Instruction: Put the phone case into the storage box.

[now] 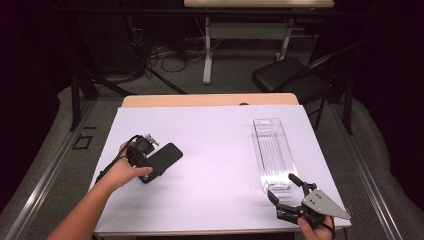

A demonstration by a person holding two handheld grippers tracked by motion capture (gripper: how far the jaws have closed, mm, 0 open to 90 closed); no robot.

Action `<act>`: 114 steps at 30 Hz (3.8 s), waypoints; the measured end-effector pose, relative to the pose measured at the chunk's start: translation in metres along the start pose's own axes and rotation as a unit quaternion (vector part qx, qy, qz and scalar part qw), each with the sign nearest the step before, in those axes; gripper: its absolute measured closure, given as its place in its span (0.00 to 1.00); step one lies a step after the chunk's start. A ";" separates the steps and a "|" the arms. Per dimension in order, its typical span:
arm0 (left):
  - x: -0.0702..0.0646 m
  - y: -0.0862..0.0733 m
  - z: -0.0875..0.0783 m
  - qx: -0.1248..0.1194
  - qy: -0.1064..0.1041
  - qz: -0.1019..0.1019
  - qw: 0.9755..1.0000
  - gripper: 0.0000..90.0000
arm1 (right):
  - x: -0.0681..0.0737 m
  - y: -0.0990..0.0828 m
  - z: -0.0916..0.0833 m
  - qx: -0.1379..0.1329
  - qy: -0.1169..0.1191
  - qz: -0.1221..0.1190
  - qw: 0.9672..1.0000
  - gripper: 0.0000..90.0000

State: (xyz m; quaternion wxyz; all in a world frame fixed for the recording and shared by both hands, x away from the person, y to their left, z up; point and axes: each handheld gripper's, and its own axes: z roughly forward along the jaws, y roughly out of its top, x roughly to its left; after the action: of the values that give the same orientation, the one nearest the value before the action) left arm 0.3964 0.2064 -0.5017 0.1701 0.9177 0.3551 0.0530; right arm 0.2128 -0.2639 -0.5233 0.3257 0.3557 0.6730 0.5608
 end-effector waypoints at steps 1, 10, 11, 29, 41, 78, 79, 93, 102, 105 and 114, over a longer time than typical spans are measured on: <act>0.001 0.002 0.001 0.008 -0.001 0.001 1.000 0.01 | 0.000 0.000 0.000 0.001 0.000 0.000 1.000 0.16; 0.007 0.015 0.006 0.041 0.008 0.006 0.999 0.01 | 0.000 0.000 0.001 0.003 0.001 0.001 1.000 0.16; 0.008 0.017 0.008 0.045 0.008 0.005 0.999 0.01 | 0.000 -0.001 0.001 0.002 0.001 0.000 1.000 0.16; 0.014 0.030 0.033 0.106 0.024 0.011 0.994 0.01 | 0.000 -0.001 0.002 0.002 0.002 0.003 1.000 0.16; 0.015 0.034 0.045 0.131 0.029 0.001 0.991 0.01 | -0.001 -0.001 0.002 0.004 0.003 0.002 1.000 0.16; 0.021 0.032 0.048 0.134 0.002 -0.021 0.991 0.14 | -0.001 -0.002 0.002 0.006 0.006 -0.001 1.000 0.16; 0.021 0.033 0.047 0.137 0.002 -0.020 0.990 0.14 | 0.000 -0.002 0.002 0.006 0.006 -0.001 1.000 0.16; 0.021 0.033 0.047 0.138 0.002 -0.019 0.990 0.16 | 0.000 -0.002 0.002 0.006 0.006 -0.003 1.000 0.16; 0.021 0.033 0.047 0.139 0.002 -0.020 0.990 0.16 | -0.001 -0.002 0.002 0.007 0.005 -0.001 1.000 0.16; 0.022 0.032 0.039 0.134 0.002 -0.027 0.991 0.16 | 0.000 -0.002 0.002 0.007 0.004 0.000 1.000 0.16; 0.020 0.035 0.010 0.128 0.001 -0.027 0.991 0.16 | 0.003 -0.002 0.005 0.016 0.010 0.003 1.000 0.16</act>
State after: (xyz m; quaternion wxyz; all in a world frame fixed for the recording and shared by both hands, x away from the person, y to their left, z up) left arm 0.4355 0.1935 -0.4993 0.0520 0.9220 0.3837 0.0034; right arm 0.2153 -0.2588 -0.5259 0.3117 0.3572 0.6840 0.5544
